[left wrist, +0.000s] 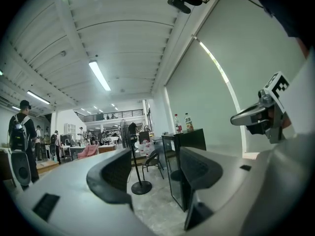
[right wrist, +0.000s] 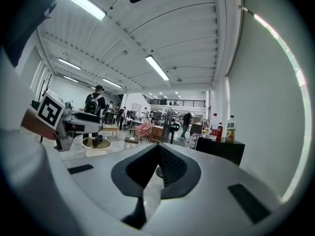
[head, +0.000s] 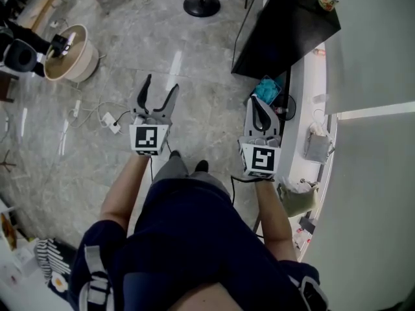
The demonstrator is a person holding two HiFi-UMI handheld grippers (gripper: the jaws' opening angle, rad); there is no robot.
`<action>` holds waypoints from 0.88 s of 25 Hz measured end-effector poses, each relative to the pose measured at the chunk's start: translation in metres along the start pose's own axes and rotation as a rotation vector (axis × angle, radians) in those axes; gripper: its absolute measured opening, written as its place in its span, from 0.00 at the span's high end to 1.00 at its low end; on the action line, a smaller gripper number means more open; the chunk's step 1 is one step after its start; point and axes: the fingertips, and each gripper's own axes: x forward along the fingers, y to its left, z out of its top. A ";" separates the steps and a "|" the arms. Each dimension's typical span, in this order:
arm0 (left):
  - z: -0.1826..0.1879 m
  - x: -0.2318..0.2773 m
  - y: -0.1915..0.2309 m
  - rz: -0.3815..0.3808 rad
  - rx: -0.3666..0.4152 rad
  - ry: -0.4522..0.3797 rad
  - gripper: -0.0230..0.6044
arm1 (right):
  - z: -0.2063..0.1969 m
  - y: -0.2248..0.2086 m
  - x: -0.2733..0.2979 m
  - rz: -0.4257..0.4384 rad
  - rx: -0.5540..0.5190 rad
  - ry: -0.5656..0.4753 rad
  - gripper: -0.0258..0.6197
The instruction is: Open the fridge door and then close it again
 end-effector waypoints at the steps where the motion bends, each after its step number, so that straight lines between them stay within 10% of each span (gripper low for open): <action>1: 0.000 0.002 0.000 -0.002 0.003 0.001 0.48 | 0.000 -0.001 0.001 0.003 -0.003 -0.002 0.93; 12: -0.002 0.060 0.035 -0.032 -0.003 -0.035 0.46 | 0.001 0.001 0.053 0.004 0.015 -0.005 0.93; 22: -0.017 0.189 0.155 -0.152 -0.047 -0.102 0.46 | 0.025 0.026 0.221 -0.081 0.008 0.013 0.93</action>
